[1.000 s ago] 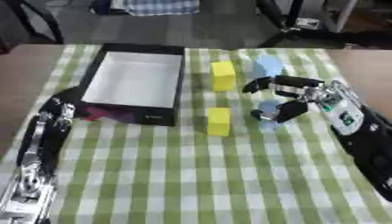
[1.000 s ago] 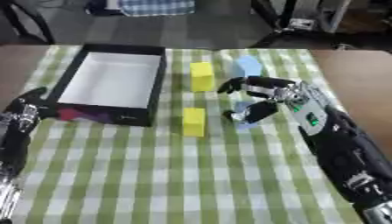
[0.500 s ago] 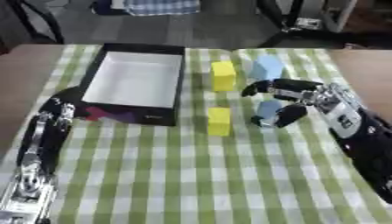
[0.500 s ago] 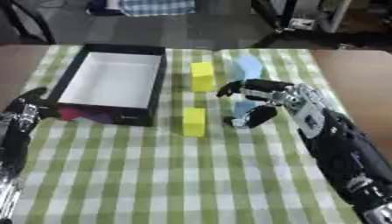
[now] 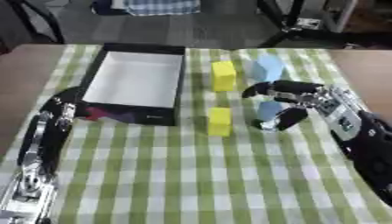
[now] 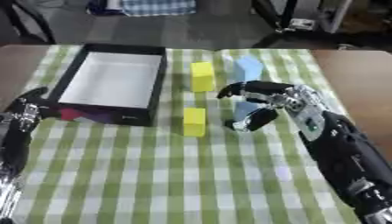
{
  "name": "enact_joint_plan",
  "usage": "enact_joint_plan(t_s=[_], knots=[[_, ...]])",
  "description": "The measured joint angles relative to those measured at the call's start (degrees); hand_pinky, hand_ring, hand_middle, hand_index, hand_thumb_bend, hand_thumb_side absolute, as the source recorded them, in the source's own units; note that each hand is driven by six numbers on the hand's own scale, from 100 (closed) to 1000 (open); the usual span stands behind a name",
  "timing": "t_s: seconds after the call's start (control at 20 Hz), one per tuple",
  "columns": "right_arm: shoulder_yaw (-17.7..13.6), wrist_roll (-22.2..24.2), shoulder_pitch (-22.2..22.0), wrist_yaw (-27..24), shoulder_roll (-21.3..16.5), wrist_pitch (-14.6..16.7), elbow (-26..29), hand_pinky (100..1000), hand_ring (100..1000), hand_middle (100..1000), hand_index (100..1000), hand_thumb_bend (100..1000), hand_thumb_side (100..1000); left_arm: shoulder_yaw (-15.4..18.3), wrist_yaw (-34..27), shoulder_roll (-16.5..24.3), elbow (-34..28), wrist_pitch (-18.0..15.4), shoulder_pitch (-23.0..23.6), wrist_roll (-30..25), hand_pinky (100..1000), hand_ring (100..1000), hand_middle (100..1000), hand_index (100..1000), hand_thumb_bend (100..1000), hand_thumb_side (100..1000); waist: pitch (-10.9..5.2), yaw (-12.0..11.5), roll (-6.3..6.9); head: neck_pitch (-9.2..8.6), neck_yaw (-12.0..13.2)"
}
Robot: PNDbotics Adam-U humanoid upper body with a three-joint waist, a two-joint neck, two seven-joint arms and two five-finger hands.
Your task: Pick up objects on the table and place them in the box.
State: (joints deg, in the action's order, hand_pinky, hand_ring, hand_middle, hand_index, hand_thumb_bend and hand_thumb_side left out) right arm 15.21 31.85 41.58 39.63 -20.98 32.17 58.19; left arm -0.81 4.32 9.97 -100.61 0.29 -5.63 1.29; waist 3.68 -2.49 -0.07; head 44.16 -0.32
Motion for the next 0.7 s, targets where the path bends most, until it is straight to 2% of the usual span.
enact_joint_plan(t_s=[0.7], knots=[[-0.41, 0.14, -1.05, -0.01, -1.09, -0.78, 0.48, 925, 904, 920, 941, 267, 570, 0.00, 0.00, 0.00, 0.00, 0.00, 0.00, 0.00, 789, 565, 573, 838, 112, 755, 0.00, 0.07, 0.00, 0.00, 0.24]])
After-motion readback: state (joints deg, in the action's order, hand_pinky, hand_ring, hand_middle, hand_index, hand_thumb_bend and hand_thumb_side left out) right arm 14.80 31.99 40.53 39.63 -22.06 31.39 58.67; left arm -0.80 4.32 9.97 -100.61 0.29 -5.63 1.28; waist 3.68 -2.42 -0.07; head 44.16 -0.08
